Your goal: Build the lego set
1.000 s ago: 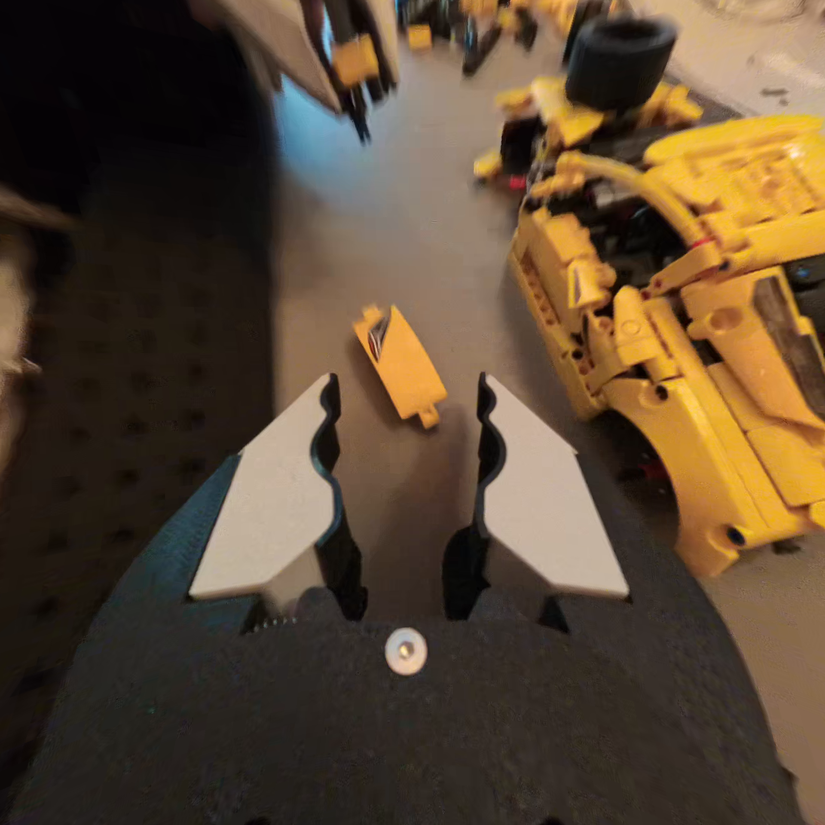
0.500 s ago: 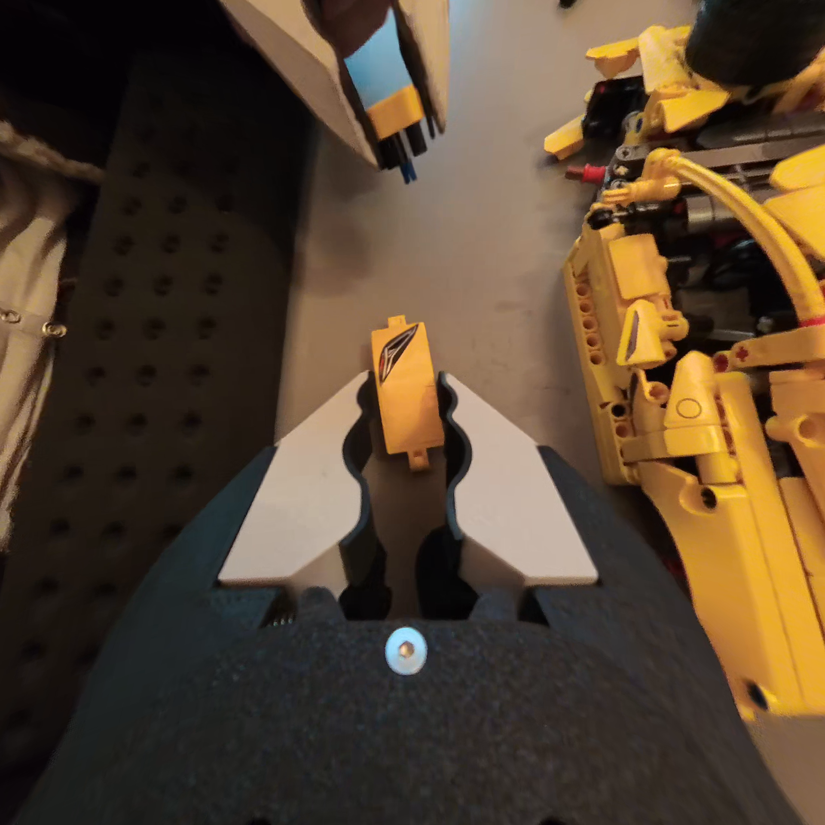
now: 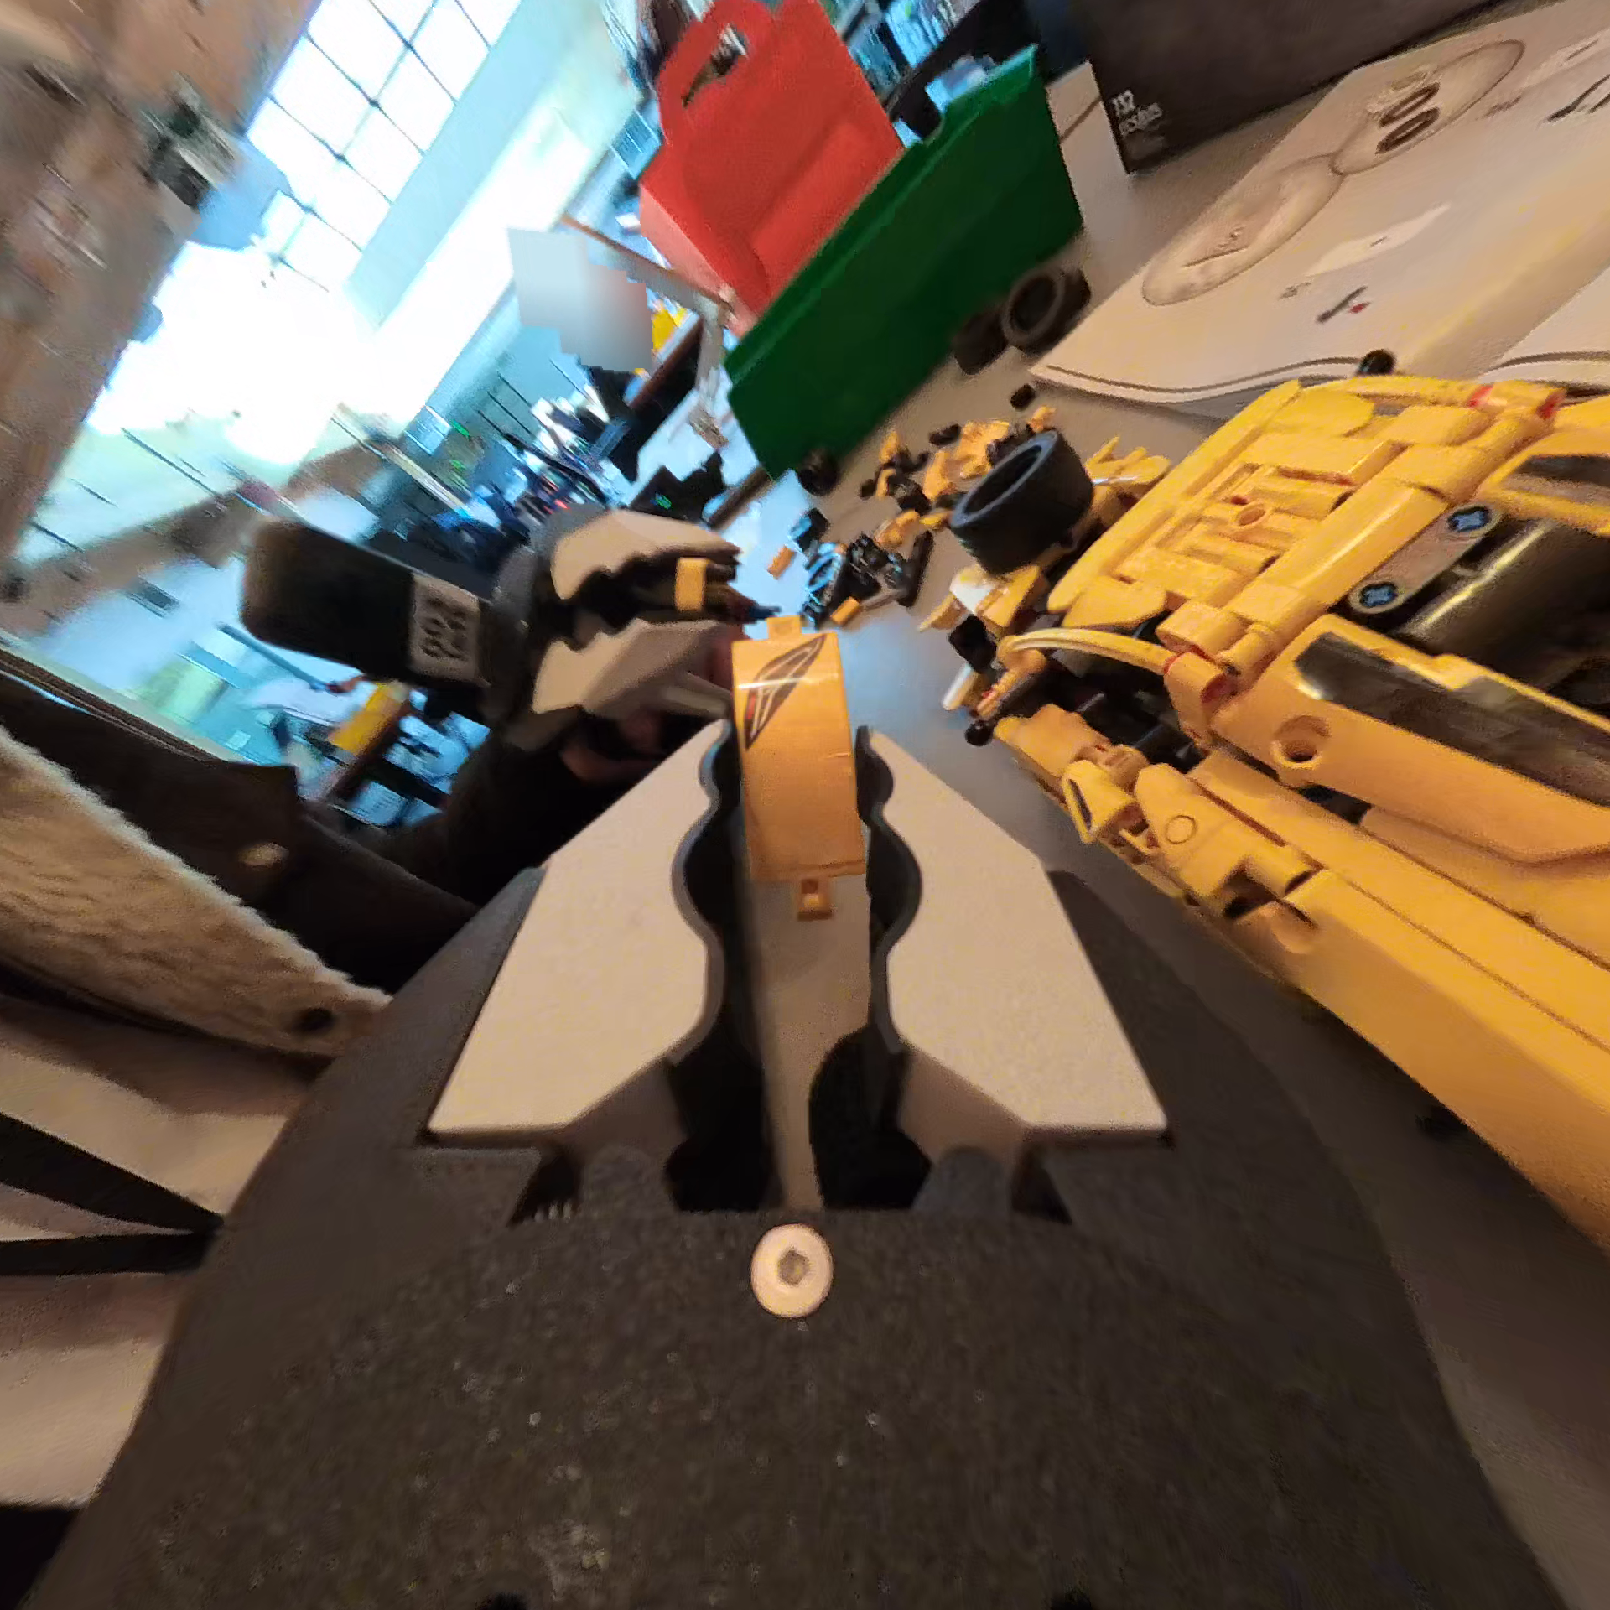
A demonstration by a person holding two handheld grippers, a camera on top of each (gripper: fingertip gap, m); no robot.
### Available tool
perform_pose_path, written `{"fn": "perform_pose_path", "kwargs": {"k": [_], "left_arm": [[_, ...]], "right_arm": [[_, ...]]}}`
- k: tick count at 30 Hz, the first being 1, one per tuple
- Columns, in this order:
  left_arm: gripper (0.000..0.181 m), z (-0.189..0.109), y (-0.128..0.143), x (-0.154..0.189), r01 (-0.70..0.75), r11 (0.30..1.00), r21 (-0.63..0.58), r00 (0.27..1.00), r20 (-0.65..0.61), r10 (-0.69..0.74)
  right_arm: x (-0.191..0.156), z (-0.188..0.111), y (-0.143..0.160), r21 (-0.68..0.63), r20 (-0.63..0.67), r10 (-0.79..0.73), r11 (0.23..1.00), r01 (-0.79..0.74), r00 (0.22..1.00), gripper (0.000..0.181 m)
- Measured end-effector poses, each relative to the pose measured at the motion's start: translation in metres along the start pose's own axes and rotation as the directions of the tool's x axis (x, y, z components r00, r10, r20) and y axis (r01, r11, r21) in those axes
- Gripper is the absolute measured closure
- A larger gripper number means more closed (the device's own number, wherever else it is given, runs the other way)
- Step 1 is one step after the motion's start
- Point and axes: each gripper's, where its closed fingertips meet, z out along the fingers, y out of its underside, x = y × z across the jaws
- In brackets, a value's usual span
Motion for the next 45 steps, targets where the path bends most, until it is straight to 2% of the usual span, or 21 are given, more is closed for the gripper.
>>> {"fn": "perform_pose_path", "kwargs": {"k": [5, 16, 25, 32, 39, 45], "left_arm": [[0.164, 0.003, 0.009, 0.004, -0.043, 0.996, -0.081, 0.999, 0.006, 0.043], [0.165, 0.009, -0.013, 0.019, -0.122, 0.993, -0.009, 0.991, 0.046, 0.122], [0.165, 0.014, -0.006, 0.026, -0.293, 0.954, -0.060, 0.953, 0.062, 0.296], [0.165, 0.017, 0.000, 0.031, -0.344, 0.935, -0.091, 0.936, 0.045, 0.349], [0.165, 0.019, 0.010, 0.030, -0.401, 0.898, -0.180, 0.907, 0.059, 0.417], [0.165, 0.018, 0.007, 0.034, -0.409, 0.899, -0.153, 0.906, 0.050, 0.421]], "right_arm": [[0.000, -0.004, -0.002, 0.009, 0.007, -0.007, 1.000, 0.007, 1.000, 0.157], [-0.022, -0.004, -0.010, 0.037, -0.005, -0.210, 0.977, 0.210, 0.978, 0.157], [-0.008, 0.005, 0.005, -0.086, -0.144, -0.310, 0.950, 0.300, 0.940, 0.156], [-0.005, 0.005, 0.008, -0.117, -0.153, -0.336, 0.940, 0.320, 0.929, 0.156], [0.002, 0.009, 0.017, -0.179, -0.186, -0.354, 0.929, 0.322, 0.917, 0.157], [-0.001, 0.007, 0.021, -0.216, -0.162, -0.421, 0.898, 0.384, 0.892, 0.158]]}}
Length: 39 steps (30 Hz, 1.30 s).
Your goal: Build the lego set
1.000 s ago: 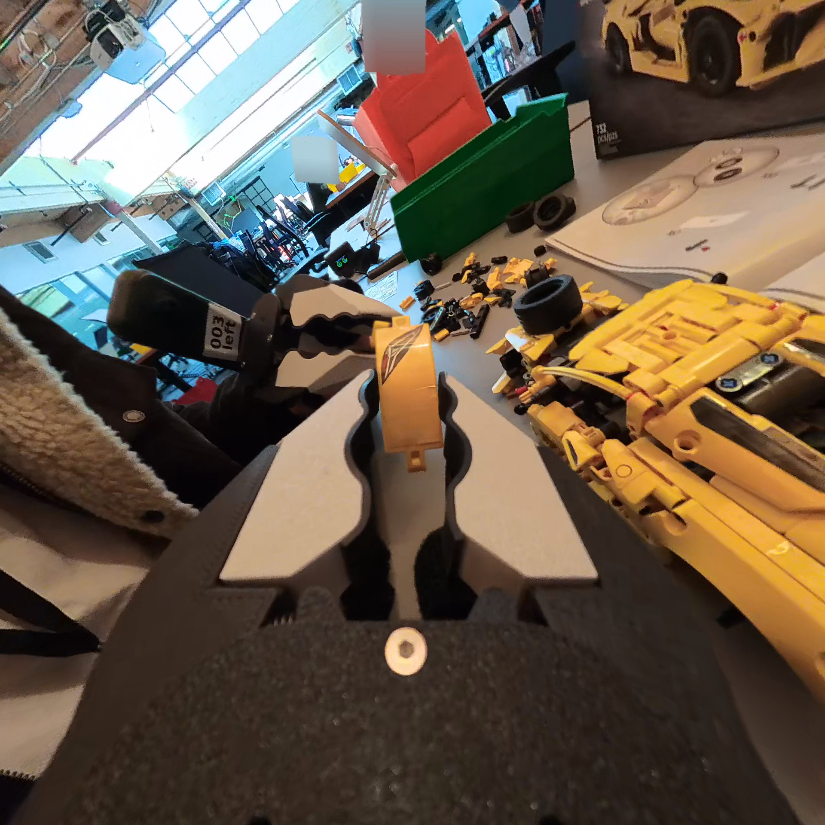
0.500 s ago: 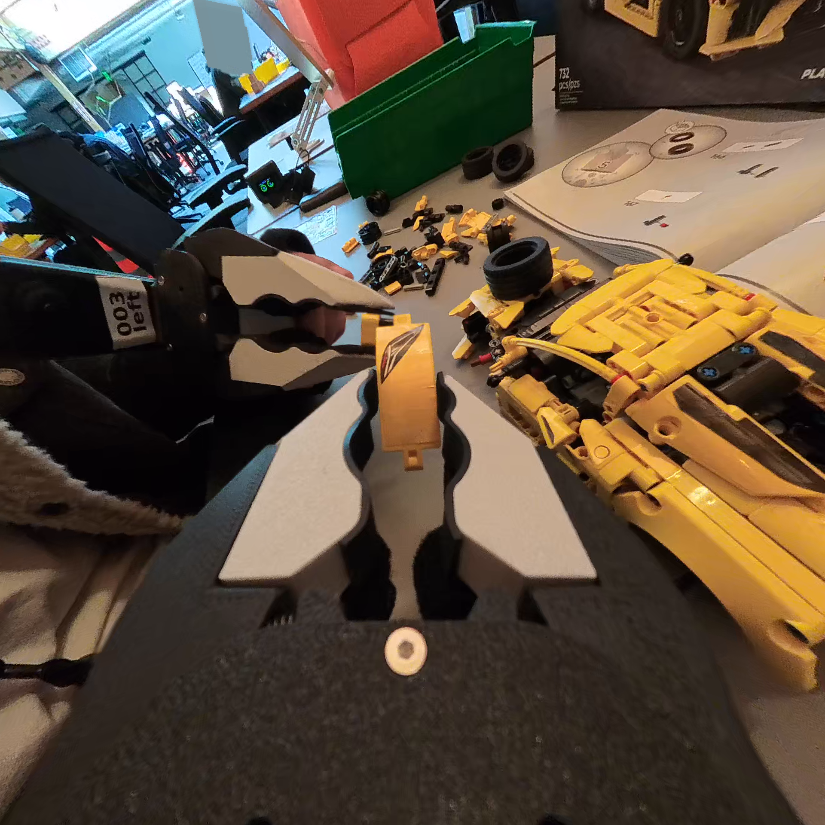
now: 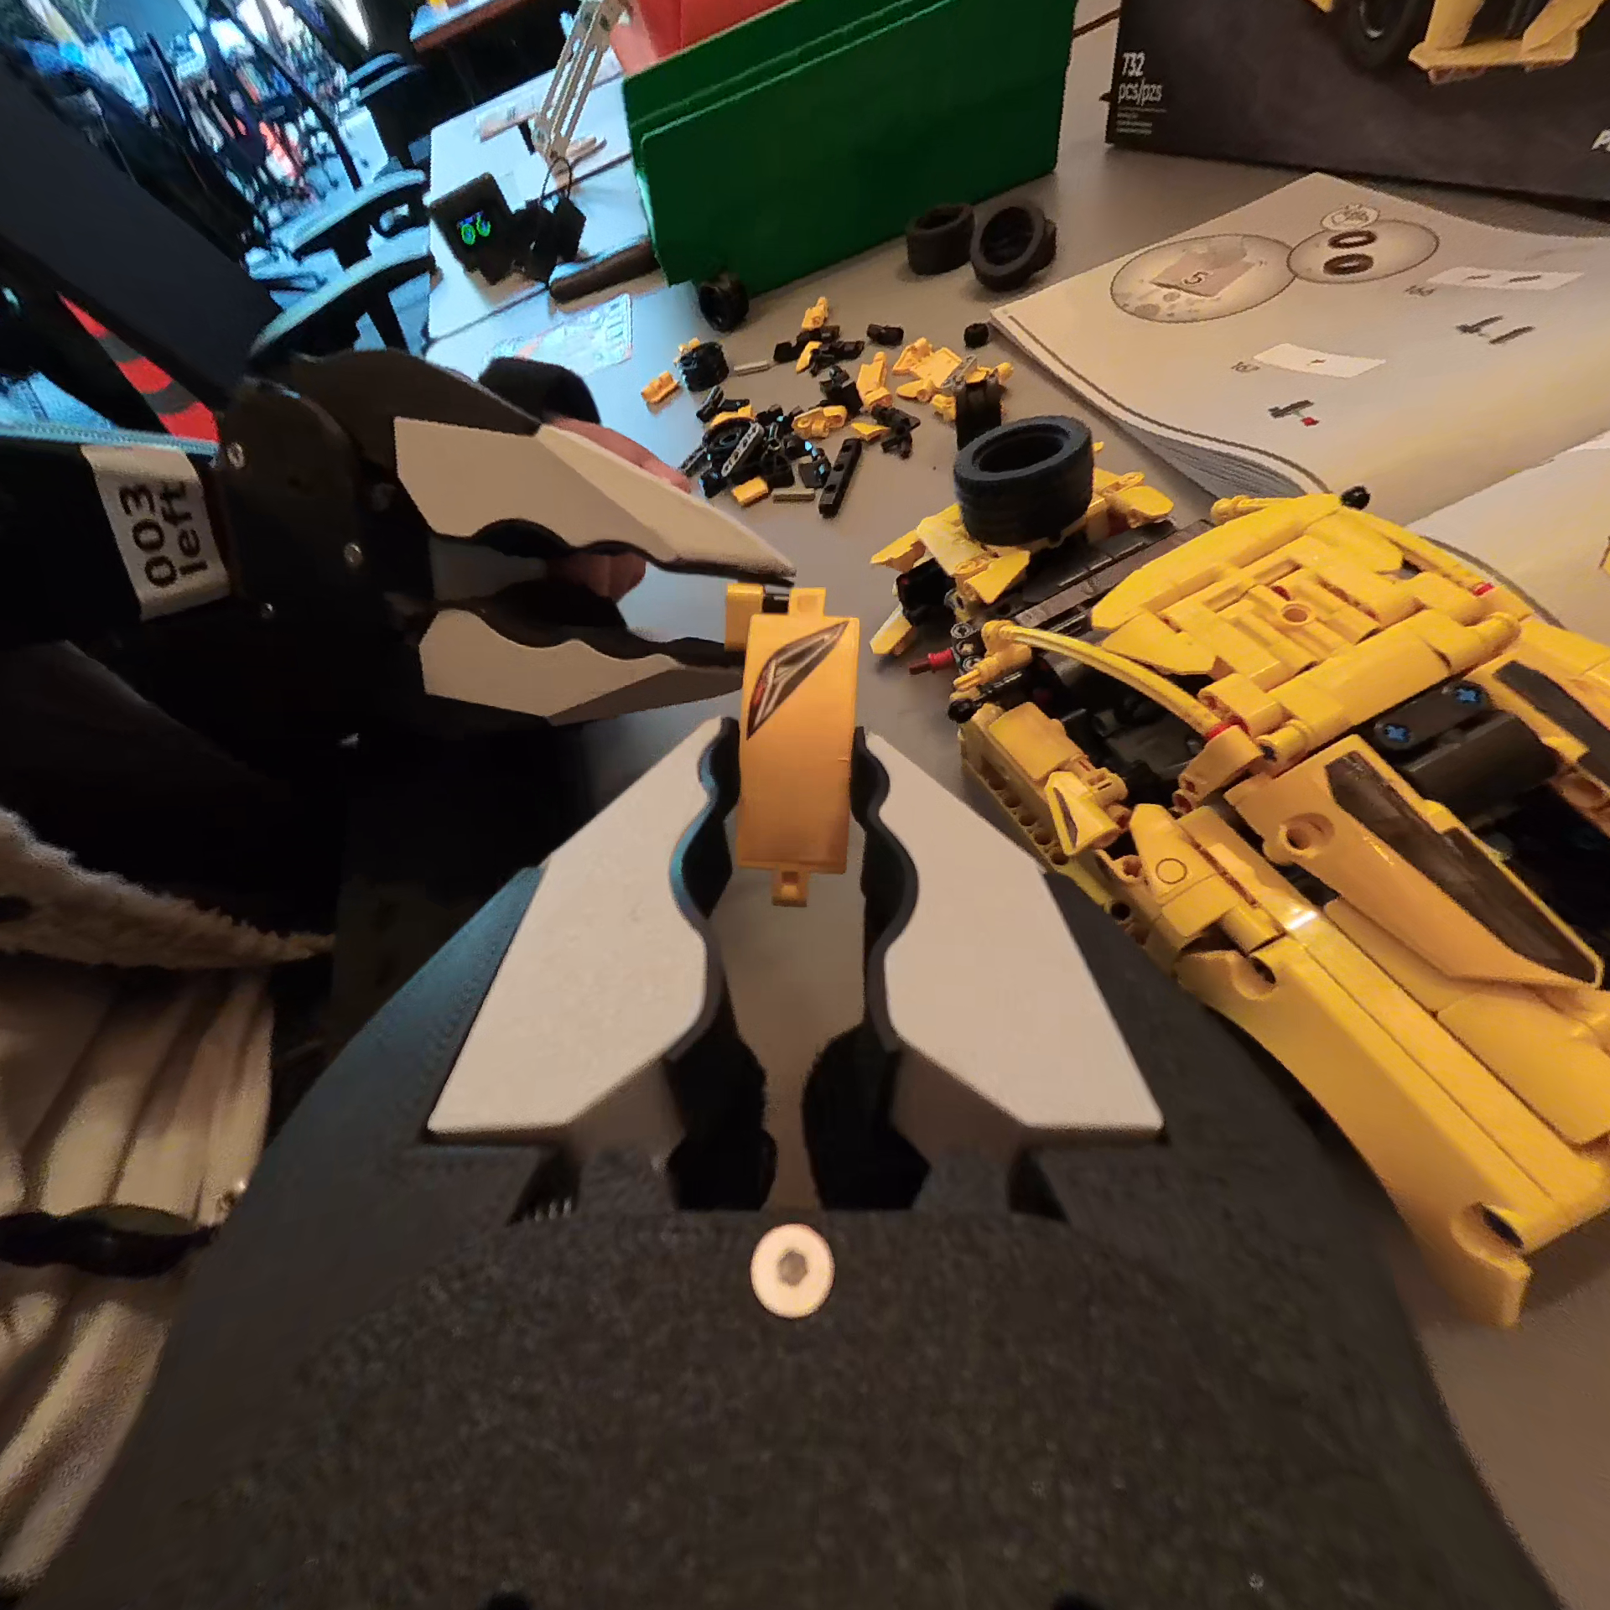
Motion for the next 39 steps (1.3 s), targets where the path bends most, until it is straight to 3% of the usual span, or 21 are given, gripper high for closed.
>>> {"fn": "perform_pose_path", "kwargs": {"k": [3, 11, 16, 23, 28, 31, 32, 34, 37, 39], "left_arm": [[0.166, 0.000, -0.002, 0.006, -0.044, 0.999, 0.019, 0.999, -0.023, 0.044], [0.166, 0.006, 0.013, 0.034, -0.200, 0.978, -0.056, 0.974, -0.120, 0.193], [0.166, 0.007, 0.013, 0.032, -0.207, 0.976, -0.068, 0.974, -0.108, 0.199], [0.166, 0.005, 0.006, 0.035, -0.189, 0.982, -0.026, 0.976, -0.119, 0.184], [0.166, 0.004, 0.004, 0.039, -0.204, 0.979, -0.014, 0.971, -0.129, 0.201], [0.166, 0.004, 0.004, 0.043, -0.224, 0.974, -0.014, 0.965, -0.142, 0.220], [0.166, 0.004, 0.003, 0.043, -0.224, 0.975, -0.009, 0.965, -0.140, 0.220], [0.166, 0.004, 0.004, 0.044, -0.221, 0.975, -0.015, 0.965, -0.147, 0.217], [0.166, 0.003, 0.000, 0.041, -0.235, 0.972, 0.004, 0.964, -0.124, 0.233], [0.166, 0.001, -0.006, 0.039, -0.234, 0.971, 0.038, 0.966, -0.104, 0.237]], "right_arm": [[-0.002, -0.002, 0.008, -0.043, 0.041, -0.013, 0.999, 0.015, 0.999, 0.158], [0.008, 0.000, 0.037, -0.243, -0.045, -0.236, 0.945, 0.218, 0.971, 0.158], [0.002, 0.002, 0.040, -0.205, 0.054, -0.065, 0.976, 0.075, 0.996, 0.155], [-0.007, 0.004, 0.029, -0.140, 0.137, 0.027, 0.990, -0.008, 0.990, 0.145], [-0.004, 0.003, 0.025, -0.118, 0.139, 0.102, 0.989, -0.086, 0.985, 0.155], [-0.002, 0.002, 0.026, -0.128, 0.104, 0.059, 0.991, -0.045, 0.993, 0.165], [-0.006, 0.003, 0.029, -0.143, 0.121, 0.037, 0.989, -0.019, 0.992, 0.180], [-0.007, 0.004, 0.031, -0.159, 0.111, 0.021, 0.987, -0.003, 0.994, 0.180], [-0.012, 0.001, 0.027, -0.145, 0.202, 0.169, 0.979, -0.141, 0.965, 0.181], [-0.020, -0.005, 0.021, -0.147, 0.332, 0.309, 0.950, -0.275, 0.891, 0.181]]}}
